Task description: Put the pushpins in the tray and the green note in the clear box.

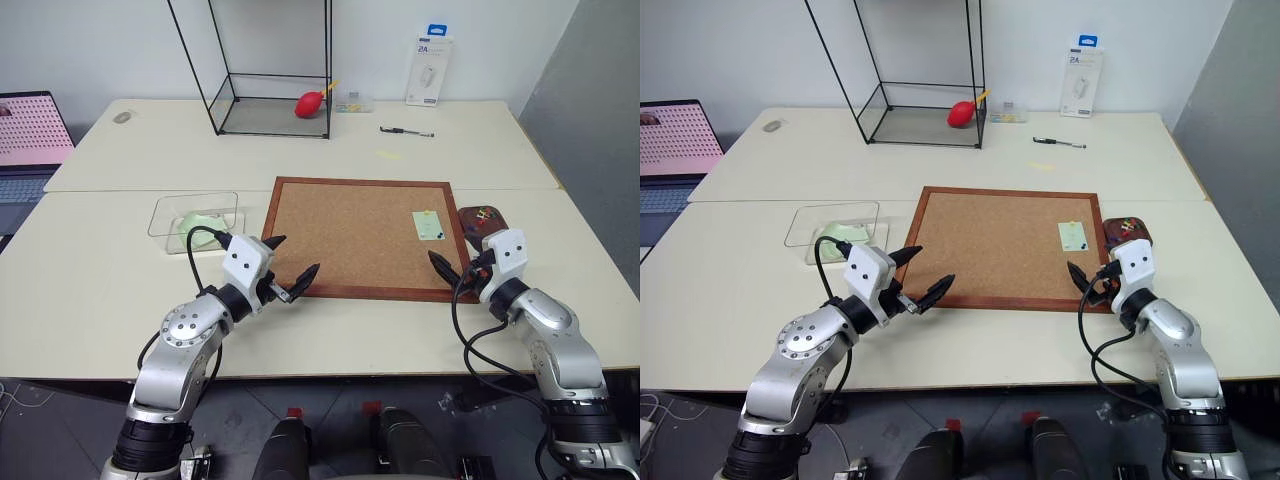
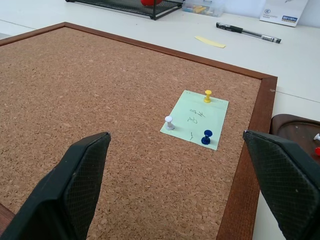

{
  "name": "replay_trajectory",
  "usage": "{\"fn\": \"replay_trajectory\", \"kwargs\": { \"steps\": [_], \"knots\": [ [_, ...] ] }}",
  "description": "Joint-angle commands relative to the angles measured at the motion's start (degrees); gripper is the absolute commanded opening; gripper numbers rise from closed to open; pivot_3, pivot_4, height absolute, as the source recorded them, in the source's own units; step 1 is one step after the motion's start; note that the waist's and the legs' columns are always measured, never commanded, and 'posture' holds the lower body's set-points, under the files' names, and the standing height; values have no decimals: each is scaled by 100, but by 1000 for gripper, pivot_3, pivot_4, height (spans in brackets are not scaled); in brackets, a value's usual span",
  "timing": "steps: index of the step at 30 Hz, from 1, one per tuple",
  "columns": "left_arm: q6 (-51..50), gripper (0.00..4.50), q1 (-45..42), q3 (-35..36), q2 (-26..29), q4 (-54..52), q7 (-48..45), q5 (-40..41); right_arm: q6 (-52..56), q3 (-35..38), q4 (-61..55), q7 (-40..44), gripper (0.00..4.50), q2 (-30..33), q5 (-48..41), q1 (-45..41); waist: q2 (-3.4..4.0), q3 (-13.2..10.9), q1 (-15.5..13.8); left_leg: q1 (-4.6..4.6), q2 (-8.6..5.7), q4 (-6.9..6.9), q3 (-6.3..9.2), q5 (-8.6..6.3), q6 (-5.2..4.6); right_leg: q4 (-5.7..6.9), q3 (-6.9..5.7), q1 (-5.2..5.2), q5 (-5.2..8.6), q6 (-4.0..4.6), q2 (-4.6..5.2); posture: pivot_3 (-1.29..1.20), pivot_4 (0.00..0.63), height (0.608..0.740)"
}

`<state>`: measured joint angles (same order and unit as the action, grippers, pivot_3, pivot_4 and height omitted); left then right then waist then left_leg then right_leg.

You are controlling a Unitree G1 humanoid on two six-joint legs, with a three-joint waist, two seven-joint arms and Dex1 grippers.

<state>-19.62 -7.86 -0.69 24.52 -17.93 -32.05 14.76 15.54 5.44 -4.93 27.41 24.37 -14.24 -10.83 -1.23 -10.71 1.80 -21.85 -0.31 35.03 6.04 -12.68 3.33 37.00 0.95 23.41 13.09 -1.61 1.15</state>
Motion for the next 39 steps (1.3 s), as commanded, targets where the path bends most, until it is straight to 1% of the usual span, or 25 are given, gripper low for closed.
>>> {"fn": "replay_trajectory", "kwargs": {
  "steps": [1,8,13,19,21,22,23,25,27,28,29,32,33,36,39],
  "knots": [
    [156,4495,-41,46,-30,-219,-29,72,-117,8,-178,10,4500,7,40,-46,0,0,0,0,0,0,0,0,0,0,0,0,0,0,0,0,150,740],
    [69,4495,-70,29,54,-263,-37,44,-100,-3,-186,38,4500,7,46,-42,0,0,0,0,0,0,0,0,0,0,0,0,0,-1,0,0,150,740],
    [-97,4495,-270,89,72,-146,2,89,-102,-32,-219,45,4500,-2,61,-14,0,0,0,0,0,0,0,0,0,0,-1,0,-1,-1,0,0,150,740],
    [-81,4495,-503,150,69,-18,-273,356,-104,-48,-238,59,4500,0,62,-13,0,0,2,0,0,0,1,0,0,0,-2,0,-1,-2,0,0,150,740],
    [-4,4495,-626,80,51,118,-326,294,-86,-68,-262,80,4500,6,59,-42,0,0,1,0,0,0,1,0,0,0,-1,0,-2,-3,0,0,150,740],
    [118,4212,-703,-8,45,239,-333,165,-78,-79,-270,90,4500,10,57,-63,0,0,-1,0,0,0,1,0,0,0,-1,0,-1,-2,0,0,150,740],
    [212,4077,-748,-68,44,320,-338,76,-72,-86,-281,95,4500,12,55,-72,0,0,-3,0,-1,0,0,0,0,0,-1,0,-1,-2,0,0,150,740],
    [245,3661,-910,-199,-57,483,-392,67,-76,-94,-283,111,4500,20,60,-92,0,0,0,0,-1,0,0,0,0,0,0,0,-1,-2,0,0,150,740],
    [222,3352,-1111,-368,-174,696,-519,95,-78,-95,-284,133,4500,33,67,-120,0,0,-7,0,-2,1,-1,0,0,0,1,0,-2,-3,0,0,150,740],
    [266,3085,-1192,-431,-213,805,-562,62,-71,-88,-293,133,4500,34,68,-129,0,0,-7,-1,-2,1,-1,0,0,0,0,0,-3,-5,0,0,150,740],
    [293,2954,-1301,-509,-266,952,-628,46,-58,-75,-311,127,4500,35,66,-137,0,0,-8,-2,-3,1,-1,0,0,0,1,0,-5,-8,0,0,150,740],
    [334,2323,-1548,-662,-415,1309,-759,23,-19,-53,-392,106,4500,30,61,-124,0,0,4,-2,-2,1,-1,0,0,0,0,0,-5,-9,-1,0,150,740],
    [349,2203,-1641,-733,-481,1463,-804,4,1,-44,-428,97,4500,27,55,-118,0,0,4,-1,-2,1,0,0,0,1,0,0,-5,-9,-1,0,150,740],
    [412,1620,-1815,-916,-635,1837,-943,-58,75,-24,-576,63,4500,12,30,-78,0,0,5,-1,-1,0,1,0,0,2,-1,1,-6,-9,-3,0,150,740],
    [510,1162,-1943,-1077,-790,2242,-1020,-166,137,19,-724,33,4500,-4,-19,-63,0,0,-1,-2,-2,1,0,0,0,0,0,1,-6,-10,-2,0,150,740]
  ]
}}
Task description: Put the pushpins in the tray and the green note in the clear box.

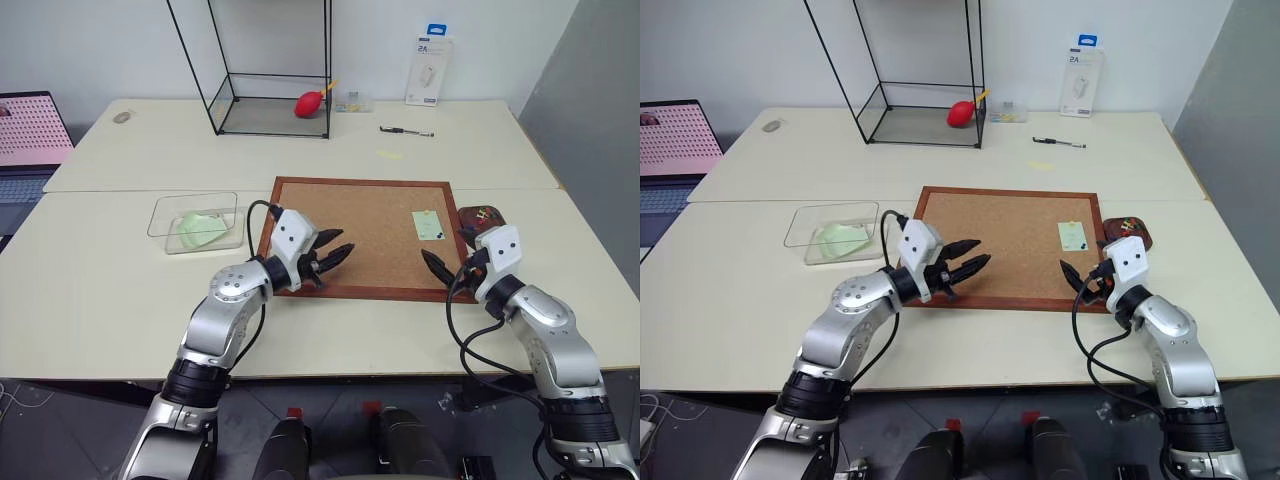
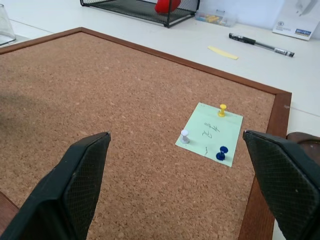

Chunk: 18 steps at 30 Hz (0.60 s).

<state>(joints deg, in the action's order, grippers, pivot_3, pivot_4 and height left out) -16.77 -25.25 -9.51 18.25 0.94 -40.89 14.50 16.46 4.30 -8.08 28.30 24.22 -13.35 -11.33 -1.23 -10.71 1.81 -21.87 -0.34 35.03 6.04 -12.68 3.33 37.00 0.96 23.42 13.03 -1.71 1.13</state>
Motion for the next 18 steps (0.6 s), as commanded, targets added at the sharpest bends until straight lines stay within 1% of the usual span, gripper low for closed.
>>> {"fn": "replay_trajectory", "kwargs": {
  "steps": [1,3,4,5,6,11,14,18],
  "knots": [
    [246,954,-236,-218,-209,463,-153,-165,65,144,-448,-61,4500,8,-122,-17,0,0,-2,0,-1,0,0,0,0,1,0,0,0,0,1,0,150,740],
    [310,513,-297,-250,-290,680,-180,-217,106,154,-502,-64,4500,10,-144,-35,0,0,1,0,0,0,0,0,0,0,0,0,0,0,0,0,150,740],
    [360,387,-331,-265,-327,806,-172,-266,121,152,-507,-58,4500,18,-149,-51,0,0,4,0,0,0,0,0,0,0,-1,0,0,0,0,0,150,740],
    [414,135,-373,-300,-358,947,-171,-322,121,136,-488,-44,4500,41,-134,-76,0,0,2,0,0,0,0,0,0,1,-1,0,0,0,0,0,150,740],
    [455,27,-406,-327,-389,1070,-176,-365,122,123,-466,-34,4500,56,-125,-101,0,0,1,0,0,0,1,0,0,1,-1,0,0,0,0,0,150,740],
    [749,27,-589,-435,-583,1824,-87,-671,276,68,-167,-40,4500,83,-85,-437,0,0,2,0,-1,1,-1,0,0,1,0,0,-1,-2,0,0,150,740],
    [730,27,-617,-488,-634,2134,-170,-773,459,75,243,-212,4500,33,2,-818,1,1,2,0,-1,3,0,0,0,2,-1,-1,-1,-3,0,0,150,740],
    [770,27,-604,-502,-644,2253,-205,-848,602,18,1294,-295,4500,-20,113,-1620,8,5,4,6,-1,3,1,0,-1,3,-1,-5,-2,-3,0,0,150,740]
  ]
}}
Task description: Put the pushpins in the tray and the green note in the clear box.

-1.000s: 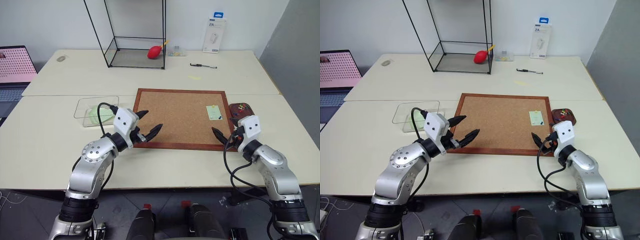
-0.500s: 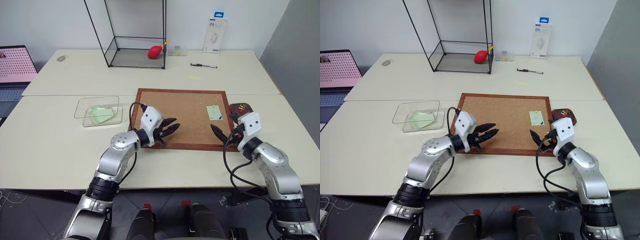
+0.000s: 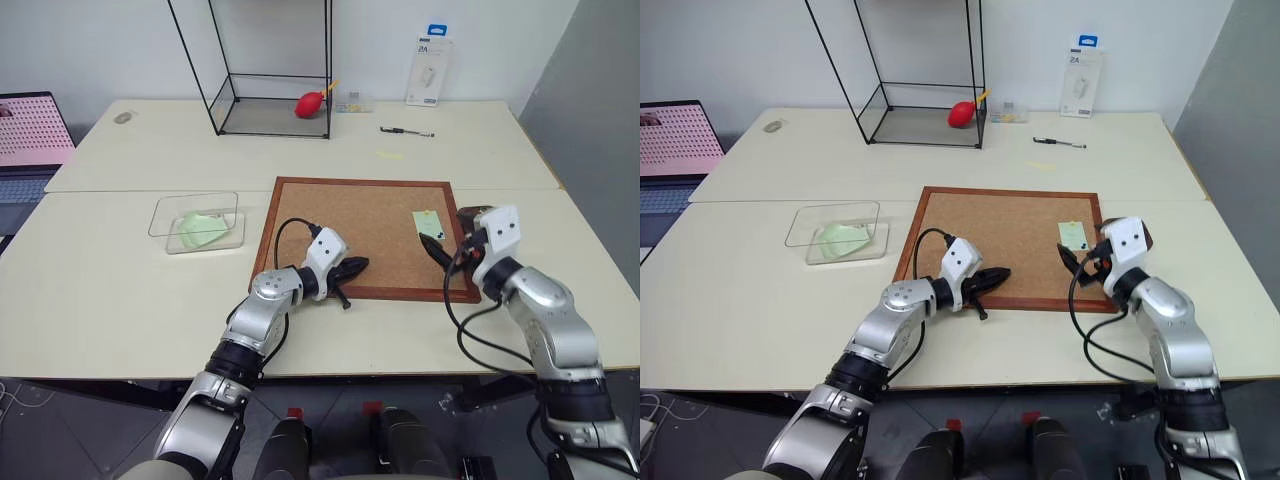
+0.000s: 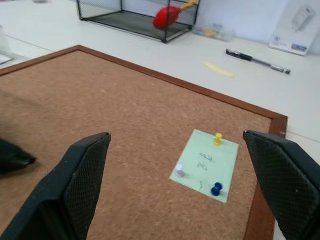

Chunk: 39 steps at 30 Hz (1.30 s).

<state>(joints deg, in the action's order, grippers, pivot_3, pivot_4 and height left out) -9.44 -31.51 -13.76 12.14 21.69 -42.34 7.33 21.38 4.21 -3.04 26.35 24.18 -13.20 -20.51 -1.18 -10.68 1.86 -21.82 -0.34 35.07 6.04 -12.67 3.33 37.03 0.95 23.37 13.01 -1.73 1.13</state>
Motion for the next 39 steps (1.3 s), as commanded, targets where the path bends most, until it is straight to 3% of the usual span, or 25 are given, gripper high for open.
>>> {"fn": "replay_trajectory", "kwargs": {
  "steps": [1,9,15,24,39],
  "knots": [
    [37,27,31,-77,-36,168,-65,-137,85,15,1060,-93,4500,-40,124,-893,6,3,3,1,-2,0,-2,0,0,0,2,0,-1,-2,1,0,150,740],
    [-79,27,264,-137,15,-211,-148,-211,-747,-71,4266,-109,4500,-248,521,-2731,20,10,18,9,-2,2,-7,1,-2,2,5,-7,-5,-5,1,0,150,740],
    [-250,27,470,-170,97,-569,-161,-219,-1384,-47,5887,-197,4500,-391,733,-3445,21,11,13,5,-2,-3,-8,1,-2,-3,8,-6,-4,-2,2,0,150,740],
    [-367,0,520,-152,158,-709,-142,-227,-1813,41,6647,-206,3044,-510,765,-3736,22,11,58,7,-2,-2,-13,1,-2,0,12,-5,-4,-2,2,0,150,740],
    [-500,0,585,-214,162,-744,-141,-304,-2011,8,6603,-112,37,-552,775,-3670,22,11,110,8,-1,-1,-12,1,-2,3,12,-5,-4,-2,2,0,150,740]
  ]
}}
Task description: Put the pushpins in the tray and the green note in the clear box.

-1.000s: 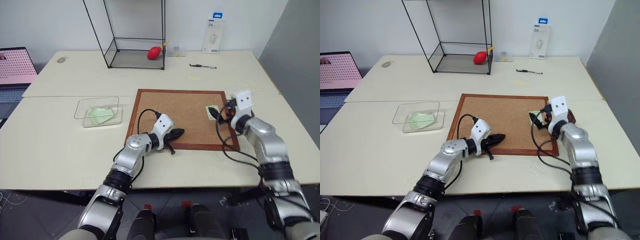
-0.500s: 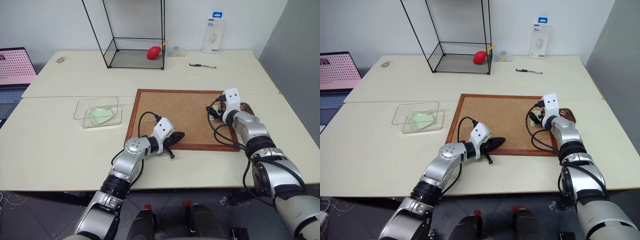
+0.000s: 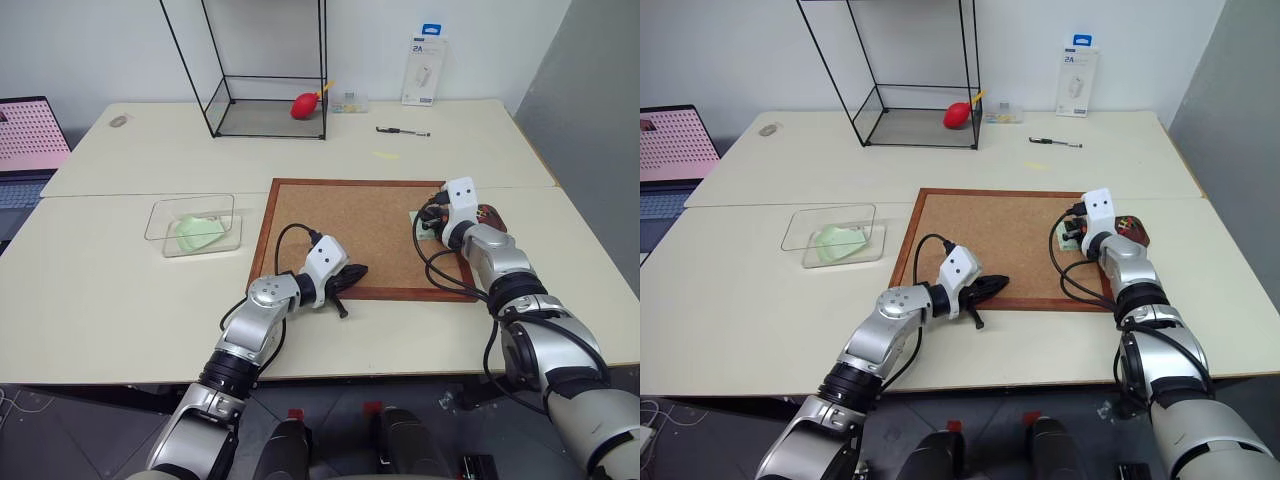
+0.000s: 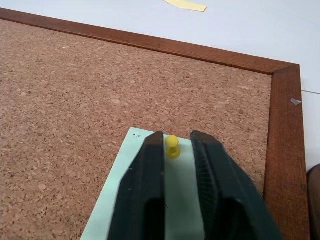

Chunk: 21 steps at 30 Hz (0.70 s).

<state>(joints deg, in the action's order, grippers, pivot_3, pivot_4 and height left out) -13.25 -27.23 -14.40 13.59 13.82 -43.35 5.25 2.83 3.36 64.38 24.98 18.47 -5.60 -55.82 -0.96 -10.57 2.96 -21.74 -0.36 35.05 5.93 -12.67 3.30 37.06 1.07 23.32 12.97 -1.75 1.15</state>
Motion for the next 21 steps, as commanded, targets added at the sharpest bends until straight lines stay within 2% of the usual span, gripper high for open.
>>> {"fn": "replay_trajectory", "kwargs": {
  "steps": [1,21],
  "knots": [
    [-142,0,163,-160,19,42,-40,-104,-155,95,-160,36,15,25,13,-136,0,0,0,0,0,0,0,0,0,0,0,0,0,0,0,0,150,740],
    [-685,0,48,-270,7,266,-98,-180,510,234,-1791,223,15,27,-237,410,3,2,8,1,-1,1,1,0,0,2,1,0,0,-1,0,0,150,740]
  ]
}}
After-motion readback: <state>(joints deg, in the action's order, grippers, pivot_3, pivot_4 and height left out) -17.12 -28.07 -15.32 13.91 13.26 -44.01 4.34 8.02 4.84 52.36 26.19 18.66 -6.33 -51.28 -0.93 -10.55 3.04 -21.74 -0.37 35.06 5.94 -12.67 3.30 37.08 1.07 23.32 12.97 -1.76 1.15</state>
